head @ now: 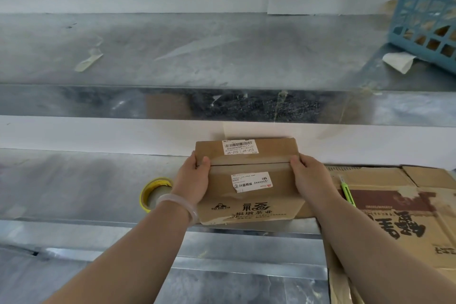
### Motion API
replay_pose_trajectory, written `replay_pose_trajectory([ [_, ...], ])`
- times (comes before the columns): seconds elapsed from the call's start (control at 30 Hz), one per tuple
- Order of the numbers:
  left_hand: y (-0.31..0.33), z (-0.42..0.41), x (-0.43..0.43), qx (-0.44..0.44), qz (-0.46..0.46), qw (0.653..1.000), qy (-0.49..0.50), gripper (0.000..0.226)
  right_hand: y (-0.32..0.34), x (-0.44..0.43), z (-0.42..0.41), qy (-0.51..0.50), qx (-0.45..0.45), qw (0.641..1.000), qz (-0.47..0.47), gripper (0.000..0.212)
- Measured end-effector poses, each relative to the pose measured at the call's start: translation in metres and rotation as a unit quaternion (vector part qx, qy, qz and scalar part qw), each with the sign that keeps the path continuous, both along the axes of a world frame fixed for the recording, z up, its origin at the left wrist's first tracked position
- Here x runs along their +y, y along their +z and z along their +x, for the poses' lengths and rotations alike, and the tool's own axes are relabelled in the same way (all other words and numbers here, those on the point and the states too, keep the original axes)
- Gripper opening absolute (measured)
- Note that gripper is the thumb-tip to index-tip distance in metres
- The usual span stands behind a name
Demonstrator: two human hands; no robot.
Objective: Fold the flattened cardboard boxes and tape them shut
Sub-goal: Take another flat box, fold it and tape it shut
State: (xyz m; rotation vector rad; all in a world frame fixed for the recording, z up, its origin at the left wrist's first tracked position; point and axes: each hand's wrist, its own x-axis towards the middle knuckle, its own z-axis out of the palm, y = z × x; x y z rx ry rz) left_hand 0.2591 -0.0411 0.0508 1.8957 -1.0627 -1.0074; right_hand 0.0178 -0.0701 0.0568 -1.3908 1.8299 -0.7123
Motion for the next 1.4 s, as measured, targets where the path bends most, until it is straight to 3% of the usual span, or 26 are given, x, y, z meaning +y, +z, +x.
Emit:
replay_pose_trajectory([
  [0.1, -0.001, 0.002, 0.008, 0.091, 0.052, 0.994, 0.020, 0.050, -0.002, 0.013, -0.008, -0.043, -0.094, 0.994, 0.028, 0.028],
  [0.2, 0.006, -0.001, 0.018, 0.143, 0.038, 0.989, 0.032, 0.037, -0.009, 0.032, -0.016, -0.046, -0.202, 0.972, 0.111, 0.043],
  [0.27, 0.009, -0.003, 0.028, 0.173, 0.011, 0.984, 0.034, 0.030, -0.010, 0.048, -0.017, -0.020, -0.224, 0.968, 0.113, 0.047],
  [0.43, -0.001, 0.007, 0.058, 0.205, -0.101, 0.973, 0.021, 0.028, 0.017, 0.085, -0.014, 0.032, -0.157, 0.987, -0.009, 0.040],
  [0.53, -0.005, 0.022, 0.074, 0.230, -0.142, 0.963, -0.018, 0.051, 0.043, 0.104, -0.010, 0.075, -0.071, 0.989, -0.103, 0.072],
  [0.63, -0.013, 0.033, 0.084, 0.253, -0.155, 0.955, -0.030, 0.065, 0.064, 0.116, 0.000, 0.122, 0.041, 0.981, -0.142, 0.087],
  [0.73, -0.021, 0.044, 0.092, 0.254, -0.153, 0.954, -0.050, 0.071, 0.072, 0.125, 0.009, 0.156, 0.101, 0.967, -0.176, 0.074],
  [0.87, -0.023, 0.059, 0.092, 0.222, -0.146, 0.961, -0.071, 0.064, 0.066, 0.115, 0.016, 0.180, 0.117, 0.957, -0.193, 0.074],
  [1.0, -0.027, 0.050, 0.078, 0.200, -0.154, 0.967, -0.045, 0.048, 0.043, 0.084, 0.006, 0.175, 0.063, 0.970, -0.158, 0.086],
  [1.4, -0.035, 0.039, 0.064, 0.210, -0.172, 0.962, -0.026, 0.046, 0.027, 0.072, -0.016, 0.165, -0.009, 0.977, -0.132, 0.091],
])
